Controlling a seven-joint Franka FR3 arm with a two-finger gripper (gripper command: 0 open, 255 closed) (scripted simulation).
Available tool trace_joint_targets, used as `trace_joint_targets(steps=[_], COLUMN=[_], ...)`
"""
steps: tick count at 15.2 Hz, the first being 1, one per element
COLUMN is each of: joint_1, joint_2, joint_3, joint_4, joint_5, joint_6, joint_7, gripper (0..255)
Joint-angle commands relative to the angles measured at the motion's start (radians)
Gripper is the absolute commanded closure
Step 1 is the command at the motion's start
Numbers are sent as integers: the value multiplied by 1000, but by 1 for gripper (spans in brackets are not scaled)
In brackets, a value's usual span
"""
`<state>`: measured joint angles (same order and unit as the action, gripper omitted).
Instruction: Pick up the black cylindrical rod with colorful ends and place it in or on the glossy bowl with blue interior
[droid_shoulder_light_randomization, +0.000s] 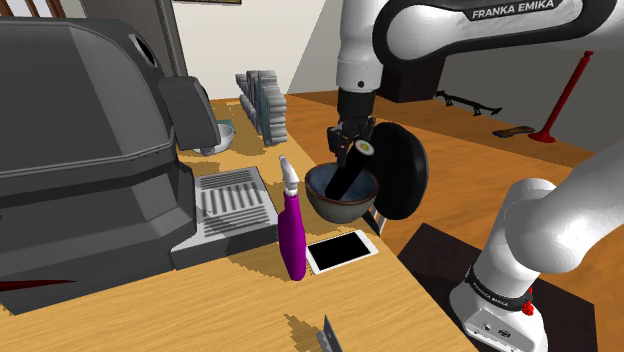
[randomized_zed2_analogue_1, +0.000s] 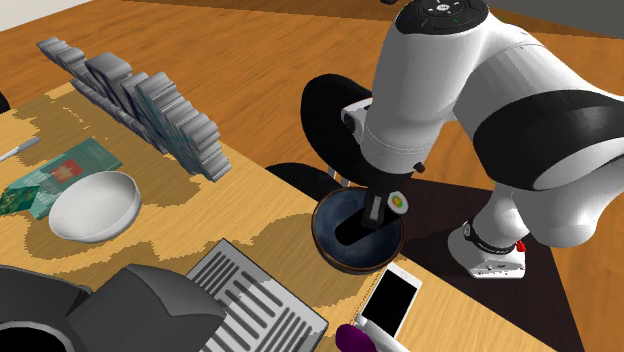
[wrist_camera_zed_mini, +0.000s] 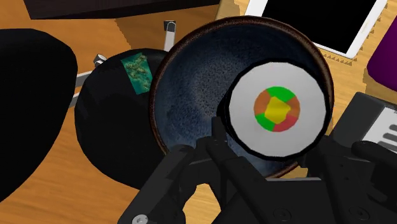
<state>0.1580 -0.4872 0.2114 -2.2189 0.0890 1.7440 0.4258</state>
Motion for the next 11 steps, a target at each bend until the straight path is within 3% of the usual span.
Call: trace_joint_targets(steps=[1, 5, 11], joint_1=[1, 3, 3], joint_2=[-4, -3, -3], joint_3=[2, 6, 6], joint_4=[-31, -83, -83], joint_5=[2, 5, 5], joint_6=[28, 81, 81], joint_7=[0, -1, -1], gripper=[255, 255, 255])
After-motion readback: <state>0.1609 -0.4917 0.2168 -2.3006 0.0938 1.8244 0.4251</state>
